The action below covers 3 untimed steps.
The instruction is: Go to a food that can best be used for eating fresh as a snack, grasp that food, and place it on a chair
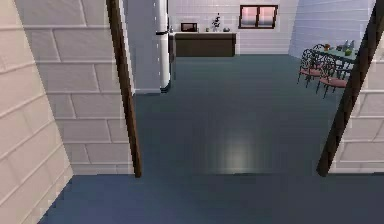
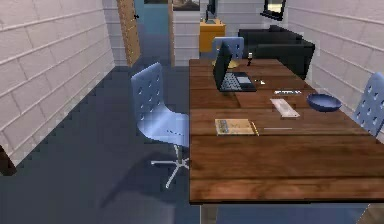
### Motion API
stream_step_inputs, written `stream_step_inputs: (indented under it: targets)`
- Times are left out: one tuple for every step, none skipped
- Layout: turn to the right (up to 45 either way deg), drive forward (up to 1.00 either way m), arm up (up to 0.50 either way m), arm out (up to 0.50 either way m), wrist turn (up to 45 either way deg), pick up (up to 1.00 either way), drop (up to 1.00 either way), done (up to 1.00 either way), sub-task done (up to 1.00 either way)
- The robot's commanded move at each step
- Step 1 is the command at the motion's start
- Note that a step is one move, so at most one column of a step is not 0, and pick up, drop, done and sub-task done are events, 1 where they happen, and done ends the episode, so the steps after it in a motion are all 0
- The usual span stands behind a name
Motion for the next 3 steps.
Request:
stream_step_inputs:
  targets:
    - [-6.0, 0.0, 0.0, 0.0, 0.0, 0.0, 0.0, 0.0, 0.0]
    - [0.0, 0.25, 0.0, 0.0, 0.0, 0.0, 0.0, 0.0, 0.0]
    - [24.0, 0.0, 0.0, 0.0, 0.0, 0.0, 0.0, 0.0, 0.0]
